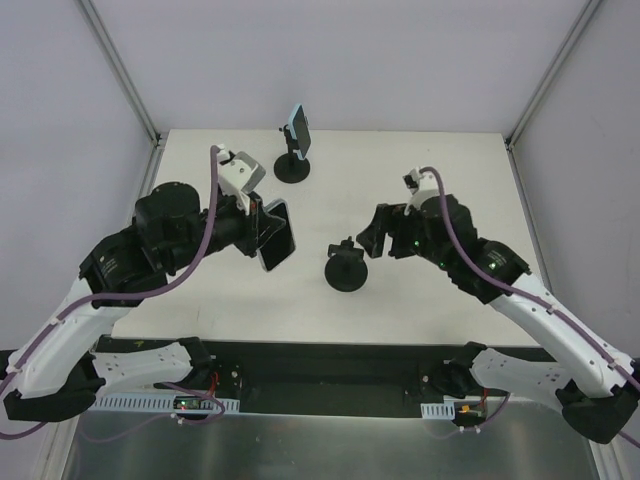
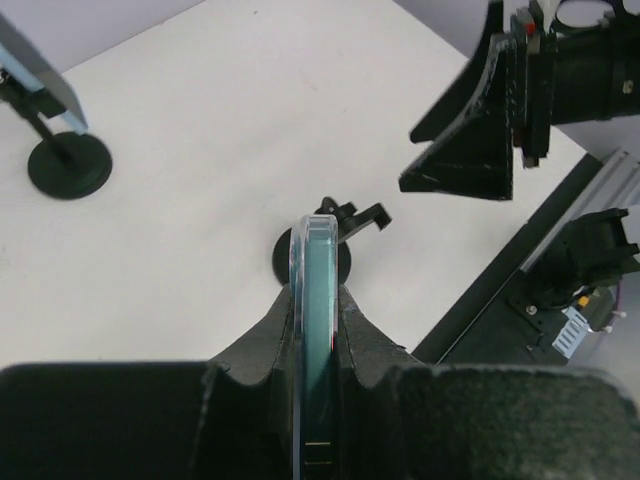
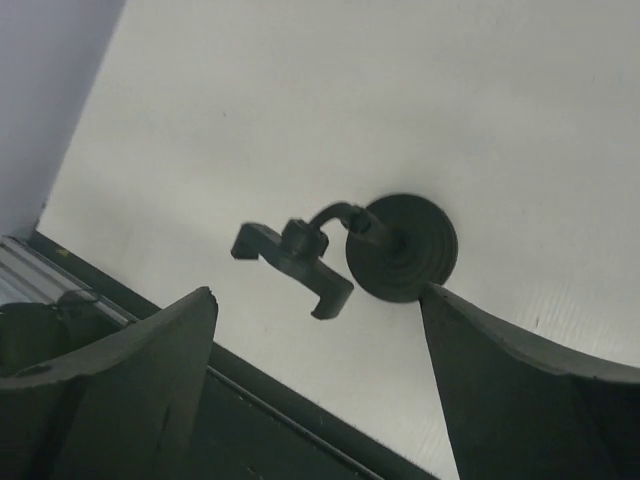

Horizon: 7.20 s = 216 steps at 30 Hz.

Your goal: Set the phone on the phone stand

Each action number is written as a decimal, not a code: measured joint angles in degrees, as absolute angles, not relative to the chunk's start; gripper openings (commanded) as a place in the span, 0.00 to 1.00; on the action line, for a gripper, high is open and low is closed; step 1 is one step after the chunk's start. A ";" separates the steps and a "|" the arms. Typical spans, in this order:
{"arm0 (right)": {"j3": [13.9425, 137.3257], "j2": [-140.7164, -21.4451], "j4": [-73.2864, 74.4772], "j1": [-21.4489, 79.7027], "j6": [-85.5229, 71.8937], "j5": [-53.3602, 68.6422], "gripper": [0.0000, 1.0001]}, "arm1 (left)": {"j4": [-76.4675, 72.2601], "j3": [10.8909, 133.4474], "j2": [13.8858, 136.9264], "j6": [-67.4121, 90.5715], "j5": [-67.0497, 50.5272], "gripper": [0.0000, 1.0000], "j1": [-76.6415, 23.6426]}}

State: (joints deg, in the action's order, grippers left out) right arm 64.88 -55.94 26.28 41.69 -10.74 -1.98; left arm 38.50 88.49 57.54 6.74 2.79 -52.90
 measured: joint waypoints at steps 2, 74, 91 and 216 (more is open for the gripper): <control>63.24 -56.88 29.26 46.02 -12.86 -6.85 0.76 | 38.89 85.12 54.65 7.03 4.71 0.00 -52.90; 73.95 -78.46 38.04 42.02 10.22 12.84 0.01 | 8.80 77.47 85.62 -20.01 -65.39 0.00 -44.07; 74.98 -79.50 39.09 40.77 12.21 13.34 0.00 | 10.17 79.35 91.18 -20.84 -73.73 0.00 -39.53; 41.58 -57.56 5.72 49.76 -9.87 -0.62 0.92 | 10.81 59.48 63.68 14.98 4.21 0.00 -29.10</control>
